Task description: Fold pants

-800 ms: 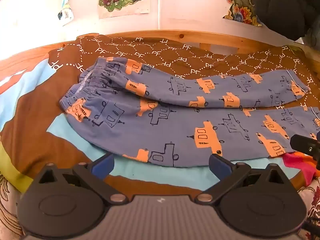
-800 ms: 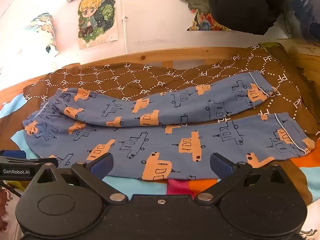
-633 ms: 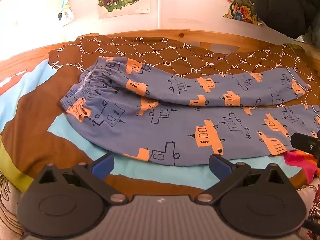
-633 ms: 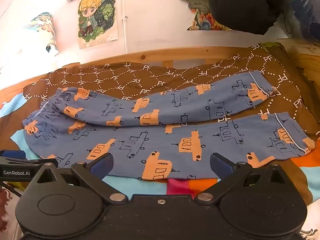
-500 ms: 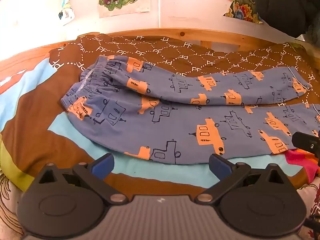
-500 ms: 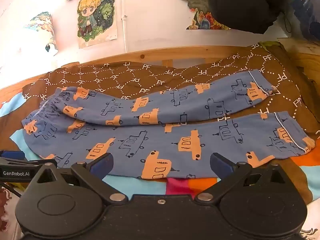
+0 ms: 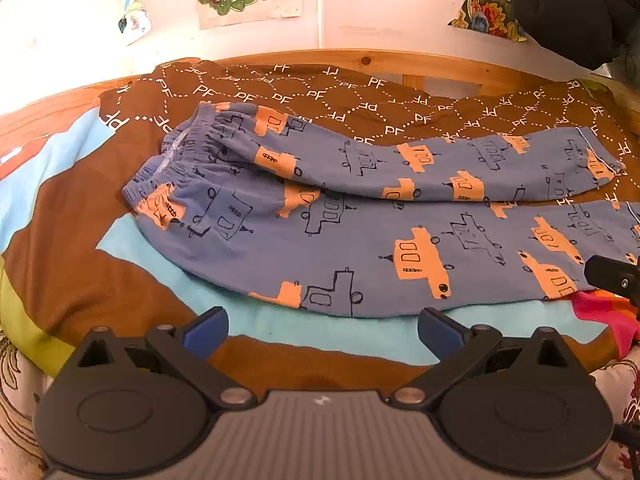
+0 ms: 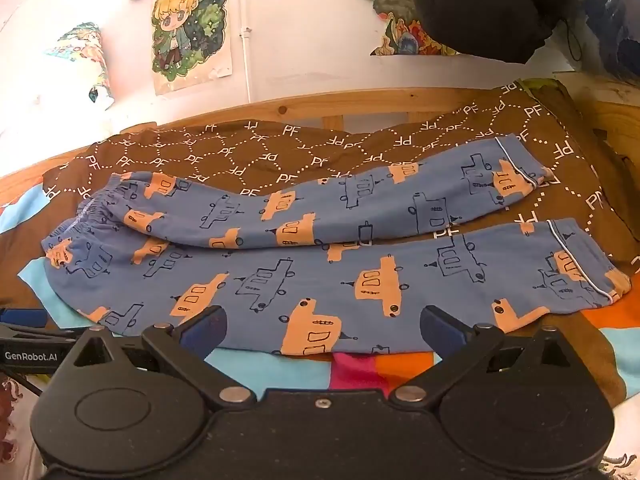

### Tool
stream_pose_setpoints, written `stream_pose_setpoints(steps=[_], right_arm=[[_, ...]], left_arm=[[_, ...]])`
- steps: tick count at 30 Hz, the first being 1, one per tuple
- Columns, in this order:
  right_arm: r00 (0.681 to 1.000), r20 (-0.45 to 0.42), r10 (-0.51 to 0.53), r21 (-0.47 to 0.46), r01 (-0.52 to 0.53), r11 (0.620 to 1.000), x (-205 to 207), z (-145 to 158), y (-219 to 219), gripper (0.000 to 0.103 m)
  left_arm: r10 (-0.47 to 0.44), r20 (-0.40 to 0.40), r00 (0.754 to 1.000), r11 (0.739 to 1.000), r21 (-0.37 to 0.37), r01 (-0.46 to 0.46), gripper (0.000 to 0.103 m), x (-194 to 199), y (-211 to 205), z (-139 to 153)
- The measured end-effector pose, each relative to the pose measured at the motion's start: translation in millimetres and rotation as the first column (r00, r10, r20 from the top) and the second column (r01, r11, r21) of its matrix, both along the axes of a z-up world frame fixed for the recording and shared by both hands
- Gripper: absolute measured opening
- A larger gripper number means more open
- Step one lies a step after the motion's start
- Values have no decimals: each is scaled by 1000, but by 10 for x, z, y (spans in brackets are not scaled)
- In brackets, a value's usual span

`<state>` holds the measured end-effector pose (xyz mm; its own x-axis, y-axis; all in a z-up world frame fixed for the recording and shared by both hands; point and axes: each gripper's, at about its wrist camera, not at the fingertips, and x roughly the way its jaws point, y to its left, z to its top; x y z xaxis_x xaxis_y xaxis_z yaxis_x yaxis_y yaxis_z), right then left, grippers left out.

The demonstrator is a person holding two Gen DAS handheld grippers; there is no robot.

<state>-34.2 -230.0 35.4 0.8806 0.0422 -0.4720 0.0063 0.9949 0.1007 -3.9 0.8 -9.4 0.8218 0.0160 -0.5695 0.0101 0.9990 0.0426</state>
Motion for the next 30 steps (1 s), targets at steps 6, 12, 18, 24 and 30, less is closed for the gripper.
stream_pose_setpoints(steps=[6,12,18,24,30], right_arm=[[1000,-7,-11,4,11,1000,16,-9,-21,102],[1000,-8,-11,4,11,1000,18,-4,-24,102],[1000,-8,-12,4,12,1000,16,-6,-25,102],[1000,-8,-12,5,12,1000,14,-3,-33,102],[1000,-8,-12,6,12,1000,13,-5,-33,102]], left_arm=[[4,-6,1000,1000,-1,-4,103,-9,8,0],[3,-2,1000,1000,2,-3,103,-39,9,-2],[5,-6,1000,1000,1,-5,103,-4,19,6],[10,-11,1000,1000,-2,-10,103,-13,41,-3],[10,-12,1000,1000,0,-10,103,-11,29,-3]])
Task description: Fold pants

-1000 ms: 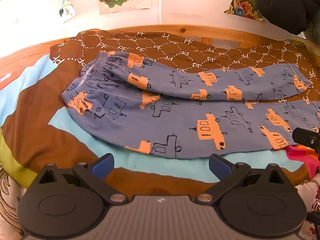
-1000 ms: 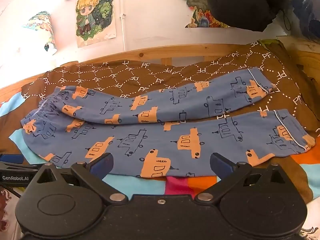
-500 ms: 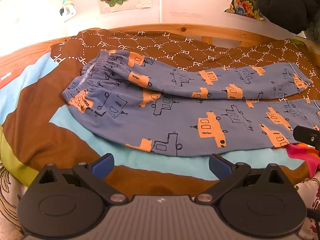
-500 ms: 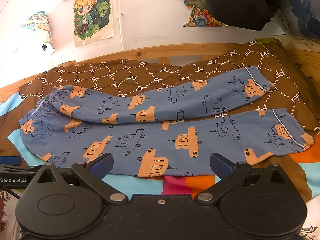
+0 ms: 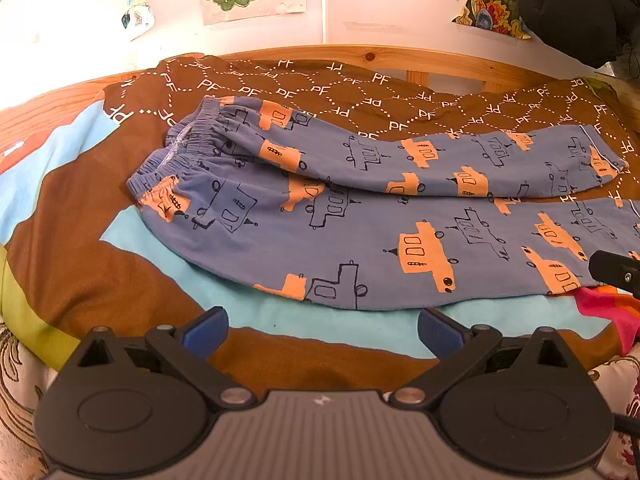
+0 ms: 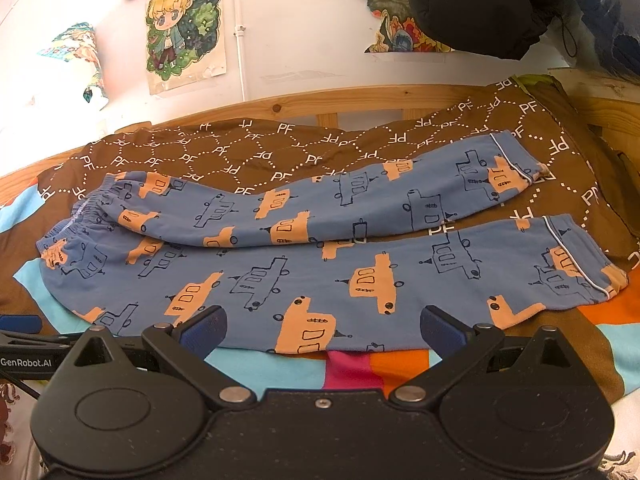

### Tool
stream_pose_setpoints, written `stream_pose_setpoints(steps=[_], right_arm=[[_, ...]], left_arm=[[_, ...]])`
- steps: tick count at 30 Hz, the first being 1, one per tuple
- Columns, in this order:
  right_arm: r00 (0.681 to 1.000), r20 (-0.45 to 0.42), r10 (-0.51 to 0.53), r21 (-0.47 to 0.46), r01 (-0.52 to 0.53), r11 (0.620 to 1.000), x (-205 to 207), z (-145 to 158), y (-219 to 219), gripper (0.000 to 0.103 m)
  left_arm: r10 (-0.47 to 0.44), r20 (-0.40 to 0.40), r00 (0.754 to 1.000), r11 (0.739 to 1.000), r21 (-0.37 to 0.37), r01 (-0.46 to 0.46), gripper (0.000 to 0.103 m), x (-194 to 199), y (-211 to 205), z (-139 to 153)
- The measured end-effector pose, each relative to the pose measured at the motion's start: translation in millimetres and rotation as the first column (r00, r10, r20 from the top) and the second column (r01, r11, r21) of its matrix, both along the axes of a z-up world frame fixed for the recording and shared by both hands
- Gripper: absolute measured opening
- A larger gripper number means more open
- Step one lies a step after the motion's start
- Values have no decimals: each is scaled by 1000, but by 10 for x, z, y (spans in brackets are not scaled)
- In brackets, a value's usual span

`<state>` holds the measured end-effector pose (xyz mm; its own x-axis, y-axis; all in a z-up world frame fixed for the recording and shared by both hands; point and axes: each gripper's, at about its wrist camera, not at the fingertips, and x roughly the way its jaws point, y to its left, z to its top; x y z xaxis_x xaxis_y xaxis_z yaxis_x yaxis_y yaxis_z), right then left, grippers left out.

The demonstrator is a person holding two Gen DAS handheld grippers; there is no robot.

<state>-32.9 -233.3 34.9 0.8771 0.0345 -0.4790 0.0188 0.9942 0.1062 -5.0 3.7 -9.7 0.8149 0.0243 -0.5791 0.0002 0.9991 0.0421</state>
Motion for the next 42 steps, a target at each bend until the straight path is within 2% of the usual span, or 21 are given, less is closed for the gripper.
stream_pose_setpoints(steps=[26,32,35,37,40,42], right_arm=[[1000,2,-25,-11,25,1000,-5,-3,-18,102],[999,-15,-29,-5,29,1000,55,43,-29,102],[1000,-9,-1,12,1,1000,164,131,-86,102],[999,7,38,24,-38,999,266,208,-139,102],[991,23,135,46,-136,990,515,312,-226,102],[978,2,208,55,-208,977,737,384,-276,102]], left_arm=[[21,-24,1000,1000,-6,-21,103,23,11,-15],[41,-22,999,999,-7,-41,103,166,68,70],[64,-36,997,997,-39,-66,103,355,152,148],[53,-26,998,998,-31,-54,103,500,188,233],[8,16,1000,1000,26,-9,103,723,220,410],[-38,38,999,996,78,35,103,906,245,564]])
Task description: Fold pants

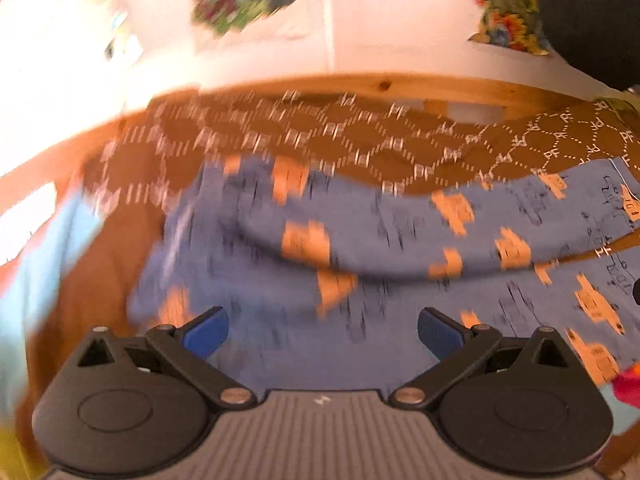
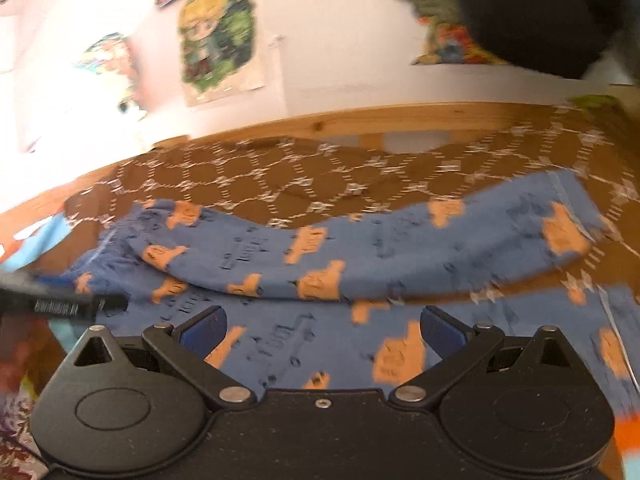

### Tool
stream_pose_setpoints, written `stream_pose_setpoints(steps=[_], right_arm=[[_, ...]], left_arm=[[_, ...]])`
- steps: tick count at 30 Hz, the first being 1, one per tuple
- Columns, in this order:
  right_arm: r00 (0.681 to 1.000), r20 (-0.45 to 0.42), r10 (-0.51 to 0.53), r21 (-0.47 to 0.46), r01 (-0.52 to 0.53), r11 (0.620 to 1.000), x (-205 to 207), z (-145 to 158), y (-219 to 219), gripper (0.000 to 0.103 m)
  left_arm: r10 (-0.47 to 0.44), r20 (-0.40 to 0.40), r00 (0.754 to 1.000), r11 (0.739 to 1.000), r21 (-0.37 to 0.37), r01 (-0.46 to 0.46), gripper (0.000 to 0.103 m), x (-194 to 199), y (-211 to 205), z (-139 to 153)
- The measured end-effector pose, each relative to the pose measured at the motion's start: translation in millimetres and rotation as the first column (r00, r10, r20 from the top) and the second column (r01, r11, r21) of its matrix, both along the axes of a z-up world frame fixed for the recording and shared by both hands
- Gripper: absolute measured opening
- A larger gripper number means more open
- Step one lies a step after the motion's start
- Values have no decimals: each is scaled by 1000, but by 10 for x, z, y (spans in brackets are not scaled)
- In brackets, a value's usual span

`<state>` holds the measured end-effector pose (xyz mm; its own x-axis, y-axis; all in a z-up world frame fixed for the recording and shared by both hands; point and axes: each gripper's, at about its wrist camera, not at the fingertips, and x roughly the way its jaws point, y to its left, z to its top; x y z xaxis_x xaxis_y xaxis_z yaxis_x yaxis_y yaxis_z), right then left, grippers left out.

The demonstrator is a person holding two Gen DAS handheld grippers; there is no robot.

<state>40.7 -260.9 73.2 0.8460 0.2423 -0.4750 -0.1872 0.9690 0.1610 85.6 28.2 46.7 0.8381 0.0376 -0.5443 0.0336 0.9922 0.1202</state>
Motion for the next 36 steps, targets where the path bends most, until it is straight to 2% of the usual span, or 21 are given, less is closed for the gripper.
stream_pose_setpoints(steps=[2,5,7,10,13,15,19,21,23,25,26,27,28,29,30,31,32,33,36], right_arm=[[995,-29,98,-28,-99,995,223,87,-7,102],[979,-21,200,-149,-201,968,531,222,37,102],[966,-30,256,-233,-256,938,805,290,46,102],[948,-65,312,-281,-317,906,1239,352,8,102],[929,-114,352,-279,-370,886,1739,345,-20,102],[915,-149,375,-275,-403,873,2042,308,-16,100],[884,-227,409,-295,-463,836,2540,185,72,83],[865,-263,427,-307,-495,813,2728,111,122,75],[841,-305,447,-302,-531,792,2884,33,167,69],[821,-335,463,-308,-560,769,2965,-37,215,50],[813,-348,467,-320,-571,756,2983,-77,237,43],[807,-358,470,-330,-581,744,2988,-102,246,34],[800,-368,474,-343,-590,731,2985,-130,250,31],[799,-367,477,-357,-594,721,2971,-145,248,29],[801,-361,478,-369,-593,715,2951,-154,240,20],[808,-353,473,-380,-585,716,2933,-157,229,14],[815,-344,467,-382,-576,723,2922,-149,217,12],[823,-336,459,-382,-564,732,2918,-132,213,5],[841,-309,444,-416,-540,732,2884,-78,237,0]], left_arm=[[-41,12,999,997,58,40,103,224,46,169],[-88,16,996,984,154,84,103,615,71,390],[-111,21,994,967,234,103,103,906,60,500],[-153,-7,988,935,324,147,103,1337,49,532],[-234,-90,968,900,357,251,103,1694,7,443],[-258,-124,958,889,359,286,103,1867,-16,366],[-299,-185,936,860,373,348,99,2140,-11,232],[-308,-241,920,847,372,381,85,2265,7,155],[-317,-305,898,845,339,414,78,2374,40,95],[-328,-343,880,840,319,438,61,2432,70,45],[-326,-358,875,839,318,443,41,2445,81,29],[-326,-374,868,840,308,447,31,2461,96,16],[-331,-381,863,842,293,452,29,2464,115,3],[-336,-383,860,842,286,457,21,2462,117,2],[-341,-384,858,842,281,460,4,2449,117,4],[-337,-387,858,841,286,460,2,2438,105,2],[-333,-386,861,836,302,458,0,2417,84,8],[-326,-375,868,833,321,452,0,2392,55,22],[-280,-337,899,854,341,394,0,2372,2,96]])
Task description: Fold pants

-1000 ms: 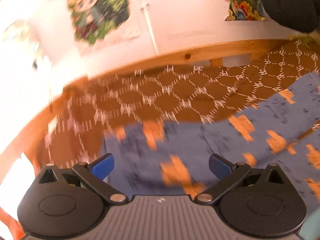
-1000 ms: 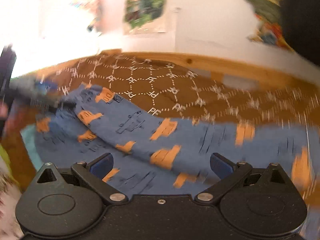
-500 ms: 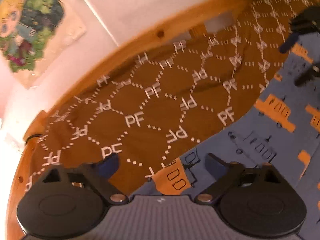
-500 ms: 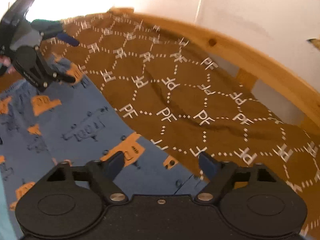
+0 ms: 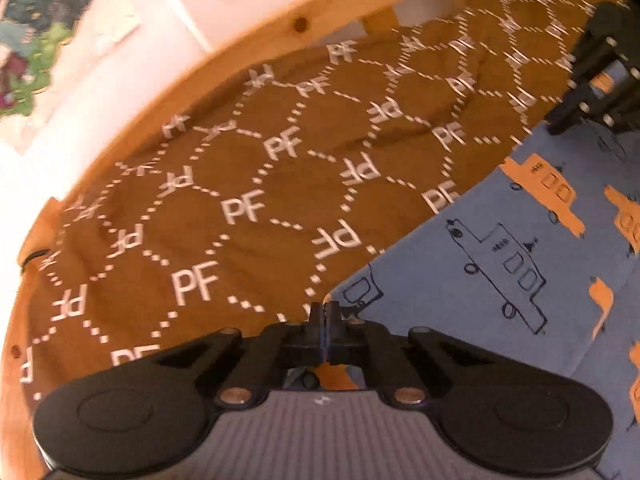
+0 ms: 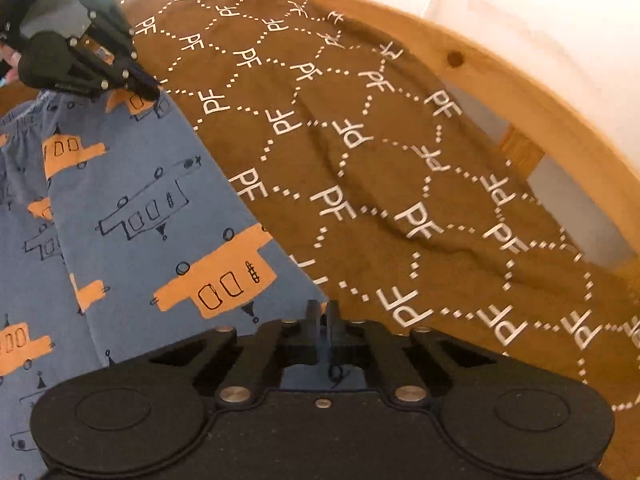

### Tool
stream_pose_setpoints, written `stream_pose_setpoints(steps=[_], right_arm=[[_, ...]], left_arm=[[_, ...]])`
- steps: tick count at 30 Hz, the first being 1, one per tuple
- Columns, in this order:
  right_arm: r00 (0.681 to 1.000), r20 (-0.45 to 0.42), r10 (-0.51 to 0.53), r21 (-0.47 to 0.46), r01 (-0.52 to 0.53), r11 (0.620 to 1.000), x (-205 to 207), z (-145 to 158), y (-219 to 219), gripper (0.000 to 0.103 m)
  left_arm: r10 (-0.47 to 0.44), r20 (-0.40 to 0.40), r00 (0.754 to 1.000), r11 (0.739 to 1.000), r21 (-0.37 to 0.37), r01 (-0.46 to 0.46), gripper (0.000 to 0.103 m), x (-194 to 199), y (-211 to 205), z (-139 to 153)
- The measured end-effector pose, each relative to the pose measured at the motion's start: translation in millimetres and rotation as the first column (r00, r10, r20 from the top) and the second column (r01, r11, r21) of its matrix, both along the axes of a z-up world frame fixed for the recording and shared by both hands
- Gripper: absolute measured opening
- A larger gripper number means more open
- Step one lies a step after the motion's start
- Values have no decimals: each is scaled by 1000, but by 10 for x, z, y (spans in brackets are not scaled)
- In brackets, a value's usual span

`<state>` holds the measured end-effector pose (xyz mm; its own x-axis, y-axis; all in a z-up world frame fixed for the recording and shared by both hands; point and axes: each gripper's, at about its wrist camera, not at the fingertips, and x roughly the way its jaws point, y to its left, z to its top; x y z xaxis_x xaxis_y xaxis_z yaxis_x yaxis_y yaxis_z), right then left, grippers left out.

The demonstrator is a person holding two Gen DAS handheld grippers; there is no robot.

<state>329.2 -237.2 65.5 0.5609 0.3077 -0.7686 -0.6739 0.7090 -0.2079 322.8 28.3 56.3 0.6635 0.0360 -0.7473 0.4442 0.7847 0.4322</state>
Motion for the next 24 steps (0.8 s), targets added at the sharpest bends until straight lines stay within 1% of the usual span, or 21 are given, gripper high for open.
stream_pose_setpoints(steps=[3,5,7,9,11,14,15,17,18,19,20,21,22,24], right_arm=[[996,88,-22,-32,24,999,18,108,54,0],[985,165,-51,-39,58,998,96,242,77,0],[974,208,-83,-39,93,995,242,344,93,0],[969,228,-99,-44,112,993,414,393,116,0],[968,230,-103,-60,120,991,606,349,176,0],[974,192,-119,-117,143,983,841,69,280,0],[976,179,-127,-130,151,980,886,-17,305,0],[978,149,-145,-145,166,975,966,-183,327,2],[977,152,-150,-145,172,974,980,-231,338,5],[976,157,-153,-136,175,975,984,-240,325,9],[975,159,-154,-124,174,977,985,-223,300,15],[975,162,-150,-119,171,978,992,-200,276,33],[974,173,-145,-121,168,978,988,-180,252,58],[974,195,-117,-111,141,984,985,-124,200,73]], left_arm=[[49,85,995,999,-28,-47,0,25,-8,161],[82,142,986,996,-42,-77,0,85,-1,266],[123,183,975,992,-52,-115,0,182,11,333],[159,206,966,987,-55,-150,0,295,11,348],[184,191,964,983,-44,-178,0,413,-3,291],[210,149,966,978,-45,-206,0,565,34,142],[216,134,967,976,-48,-212,2,607,51,99],[201,121,972,979,-51,-196,9,635,97,54],[185,129,974,982,-69,-178,17,622,141,74],[177,130,976,982,-96,-165,24,613,195,106],[178,126,976,978,-131,-161,48,619,256,153],[192,128,973,972,-161,-170,71,608,334,203],[196,134,971,968,-186,-169,77,592,405,258],[185,159,970,962,-229,-146,79,553,551,375]])
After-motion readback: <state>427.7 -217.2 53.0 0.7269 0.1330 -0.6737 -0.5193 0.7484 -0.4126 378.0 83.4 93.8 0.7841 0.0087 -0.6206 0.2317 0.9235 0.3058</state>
